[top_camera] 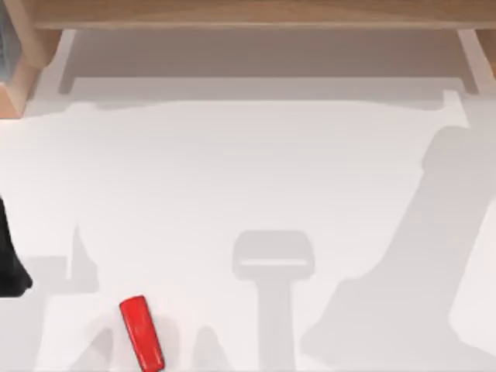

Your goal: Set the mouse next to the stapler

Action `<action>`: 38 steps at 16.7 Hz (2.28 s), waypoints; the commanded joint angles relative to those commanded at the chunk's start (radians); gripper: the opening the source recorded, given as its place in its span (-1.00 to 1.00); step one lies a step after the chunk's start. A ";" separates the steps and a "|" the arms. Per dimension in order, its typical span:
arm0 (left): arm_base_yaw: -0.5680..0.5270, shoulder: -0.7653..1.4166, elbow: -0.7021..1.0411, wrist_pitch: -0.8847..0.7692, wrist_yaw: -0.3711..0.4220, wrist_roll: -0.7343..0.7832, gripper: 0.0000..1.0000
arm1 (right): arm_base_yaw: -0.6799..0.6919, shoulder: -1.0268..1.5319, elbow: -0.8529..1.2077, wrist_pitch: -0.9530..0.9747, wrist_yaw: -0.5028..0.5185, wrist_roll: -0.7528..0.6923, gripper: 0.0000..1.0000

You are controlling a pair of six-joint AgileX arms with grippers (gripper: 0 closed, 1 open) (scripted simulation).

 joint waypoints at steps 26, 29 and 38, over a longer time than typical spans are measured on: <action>0.000 0.000 0.000 0.000 0.000 0.000 1.00 | 0.834 -0.583 -0.585 0.056 0.089 0.949 -1.00; 0.000 0.000 0.000 0.000 0.000 0.000 1.00 | 1.041 -0.555 -0.654 0.107 0.100 1.073 -1.00; 0.000 0.000 0.000 0.000 0.000 0.000 1.00 | 1.421 -0.482 -0.755 0.219 0.114 1.273 -1.00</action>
